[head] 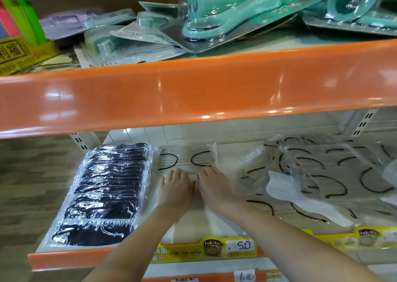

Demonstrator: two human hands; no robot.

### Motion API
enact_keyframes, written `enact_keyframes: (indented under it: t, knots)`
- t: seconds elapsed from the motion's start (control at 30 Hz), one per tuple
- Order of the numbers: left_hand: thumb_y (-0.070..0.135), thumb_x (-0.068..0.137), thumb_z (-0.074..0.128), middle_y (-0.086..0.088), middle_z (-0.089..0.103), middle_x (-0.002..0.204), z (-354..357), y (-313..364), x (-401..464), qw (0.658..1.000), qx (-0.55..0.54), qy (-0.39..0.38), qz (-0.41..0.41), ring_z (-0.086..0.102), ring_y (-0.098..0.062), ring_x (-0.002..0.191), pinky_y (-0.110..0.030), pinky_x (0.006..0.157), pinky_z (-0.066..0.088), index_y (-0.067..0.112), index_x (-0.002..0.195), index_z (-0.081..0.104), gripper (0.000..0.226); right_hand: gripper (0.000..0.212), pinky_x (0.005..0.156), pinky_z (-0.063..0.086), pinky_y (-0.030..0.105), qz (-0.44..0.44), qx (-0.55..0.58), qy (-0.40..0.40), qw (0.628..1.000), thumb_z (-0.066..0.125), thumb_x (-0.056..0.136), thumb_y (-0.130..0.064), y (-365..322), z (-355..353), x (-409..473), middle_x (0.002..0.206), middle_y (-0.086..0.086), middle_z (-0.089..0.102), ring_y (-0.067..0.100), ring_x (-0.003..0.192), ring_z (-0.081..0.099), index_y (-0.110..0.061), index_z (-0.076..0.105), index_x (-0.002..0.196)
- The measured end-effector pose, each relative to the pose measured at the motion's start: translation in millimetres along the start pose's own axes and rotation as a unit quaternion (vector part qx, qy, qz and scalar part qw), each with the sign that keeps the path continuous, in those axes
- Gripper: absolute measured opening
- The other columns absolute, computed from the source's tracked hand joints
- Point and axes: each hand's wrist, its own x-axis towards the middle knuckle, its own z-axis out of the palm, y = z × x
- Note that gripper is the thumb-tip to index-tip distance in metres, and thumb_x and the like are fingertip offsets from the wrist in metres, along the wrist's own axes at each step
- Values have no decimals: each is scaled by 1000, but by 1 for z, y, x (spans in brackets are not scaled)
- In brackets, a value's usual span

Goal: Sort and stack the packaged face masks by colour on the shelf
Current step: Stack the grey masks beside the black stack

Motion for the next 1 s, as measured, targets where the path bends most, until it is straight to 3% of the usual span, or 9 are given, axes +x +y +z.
enact_keyframes:
  t: [0.07,0.13,0.23,0.3,0.4,0.47,0.6,0.73,1.0]
  knots:
    - [40,86,36,-8,62,108,0,1,2,1000,-16,10,-1,61,-29,104,-43,84,49,8,99,63,43,27,67,51,31,0,-18,-3,1000,80,69,-24,-2,0,0,91,6,65,25,87,63,-10,67,87]
    - [34,76,36,-8,66,90,9,-2,5,999,-25,31,-17,67,-30,85,-40,66,53,8,82,64,39,34,55,49,24,4,-19,14,1000,89,48,-24,-2,5,-1,78,2,64,21,71,65,-14,67,72]
    - [29,74,34,-9,66,84,14,-1,9,999,-29,27,-34,67,-30,76,-37,59,53,8,77,64,37,26,68,50,28,-11,-15,12,1000,79,65,-18,-1,5,-5,92,6,63,25,85,64,-10,66,86]
    - [28,77,32,-13,65,90,-4,10,1,999,-13,5,-43,66,-34,81,-40,64,53,4,85,65,42,23,89,43,33,-22,7,-9,1000,56,89,-15,-1,-1,-6,115,10,56,29,110,53,-6,59,110]
    - [27,90,37,-7,56,123,-11,26,-4,1000,8,5,-3,53,-29,116,-38,92,43,9,119,54,39,33,102,32,34,-34,2,4,999,43,94,-13,5,-16,-9,131,10,48,29,123,42,-7,49,126]
    - [26,84,53,0,61,116,-16,40,-10,999,-34,15,15,58,-23,109,-34,85,46,14,114,59,34,35,106,29,33,-34,-6,21,999,42,93,-9,14,-28,-15,133,9,46,27,126,40,-9,48,127]
    - [29,87,45,-1,68,93,-16,72,-14,994,-96,37,45,66,-25,89,-35,68,50,15,97,66,27,41,108,24,32,15,-25,35,999,41,94,-13,42,-45,-29,142,7,39,26,132,35,-11,44,134]
    - [24,100,34,2,49,136,-18,103,-15,989,-127,22,79,42,-19,127,-31,98,33,20,133,47,36,41,103,30,30,68,-12,11,998,45,95,-22,72,-57,-44,141,1,38,21,132,33,-16,43,135]
    - [20,98,37,-4,53,130,-24,146,-5,979,-153,-32,132,44,-23,121,-31,98,32,14,132,45,35,46,105,30,30,146,3,-14,989,51,94,-21,102,-49,-68,140,0,36,21,132,33,-18,36,137]
